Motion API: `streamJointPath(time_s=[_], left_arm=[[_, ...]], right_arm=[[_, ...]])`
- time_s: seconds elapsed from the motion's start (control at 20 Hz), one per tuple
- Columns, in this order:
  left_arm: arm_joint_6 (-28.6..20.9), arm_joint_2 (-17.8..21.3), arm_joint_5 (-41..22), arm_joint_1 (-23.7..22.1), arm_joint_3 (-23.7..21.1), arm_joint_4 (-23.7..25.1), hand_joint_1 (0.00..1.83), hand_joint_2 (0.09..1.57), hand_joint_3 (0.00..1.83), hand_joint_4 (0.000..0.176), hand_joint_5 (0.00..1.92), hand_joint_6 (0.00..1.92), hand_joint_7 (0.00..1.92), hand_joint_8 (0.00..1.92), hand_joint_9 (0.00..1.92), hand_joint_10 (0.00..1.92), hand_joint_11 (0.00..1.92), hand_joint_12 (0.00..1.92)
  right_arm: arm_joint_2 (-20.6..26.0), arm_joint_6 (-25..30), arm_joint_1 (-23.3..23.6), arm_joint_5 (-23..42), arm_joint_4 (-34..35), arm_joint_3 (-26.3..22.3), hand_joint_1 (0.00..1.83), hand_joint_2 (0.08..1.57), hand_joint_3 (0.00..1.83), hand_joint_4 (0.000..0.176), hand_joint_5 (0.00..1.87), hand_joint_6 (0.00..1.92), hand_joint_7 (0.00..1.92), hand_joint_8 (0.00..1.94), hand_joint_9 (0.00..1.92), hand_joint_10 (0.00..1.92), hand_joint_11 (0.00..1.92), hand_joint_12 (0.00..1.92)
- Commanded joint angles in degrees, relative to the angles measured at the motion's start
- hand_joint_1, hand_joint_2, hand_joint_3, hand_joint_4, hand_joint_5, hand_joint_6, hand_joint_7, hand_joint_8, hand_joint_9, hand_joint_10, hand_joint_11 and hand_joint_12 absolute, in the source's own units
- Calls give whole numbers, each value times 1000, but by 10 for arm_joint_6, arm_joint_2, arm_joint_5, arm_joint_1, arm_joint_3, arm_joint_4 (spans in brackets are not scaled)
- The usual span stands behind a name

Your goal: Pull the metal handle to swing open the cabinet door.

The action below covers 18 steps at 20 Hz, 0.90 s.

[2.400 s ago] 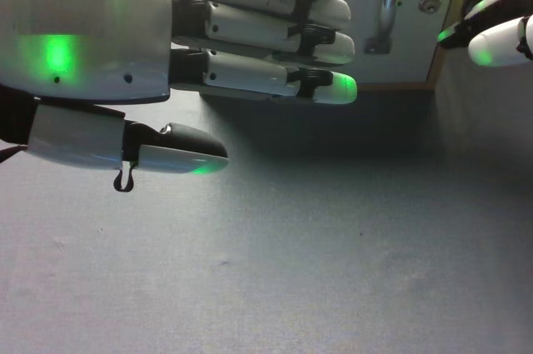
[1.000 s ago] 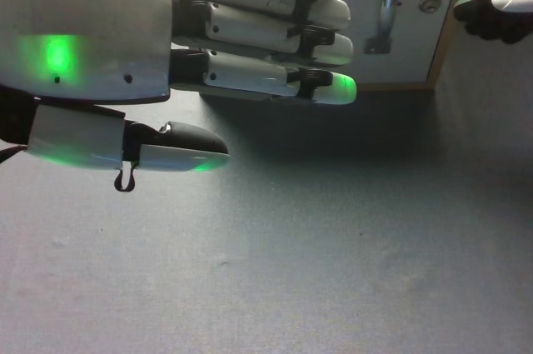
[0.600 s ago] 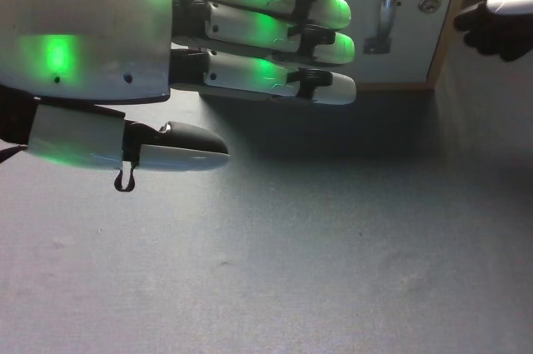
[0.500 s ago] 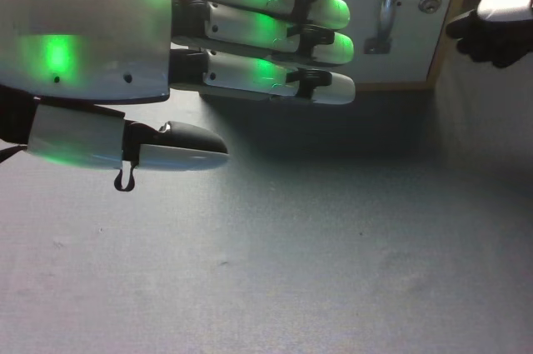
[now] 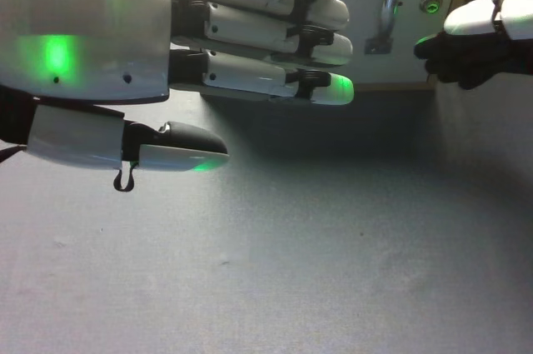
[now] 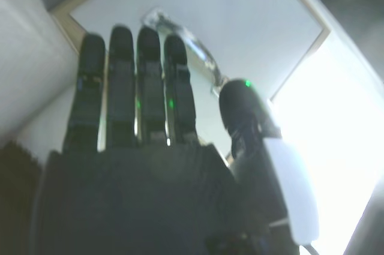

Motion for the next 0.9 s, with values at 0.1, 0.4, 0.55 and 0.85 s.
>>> streamJointPath(time_s=[0.1,0.4,0.55,0.85], left_arm=[[5,4,-15,-6,0,-56,0,1571,71,0,339,3,352,1,325,1,0,772],[5,4,-15,-6,0,-56,0,1571,71,0,338,1,353,0,329,2,0,793],[5,4,-15,-6,0,-56,0,1571,73,0,332,0,347,0,323,0,0,795],[5,4,-15,-6,0,-56,0,1571,73,0,333,0,351,1,326,1,0,791]], right_arm=[[-17,6,5,46,10,23,0,1571,113,0,514,4,521,3,460,4,8,1076],[-40,6,5,64,12,69,0,1571,118,0,510,2,521,2,462,4,6,1076],[-42,6,5,69,16,80,0,1571,120,0,508,0,518,0,463,3,9,1079],[-52,6,5,91,39,91,0,1571,126,0,505,1,514,2,460,1,4,1077]])
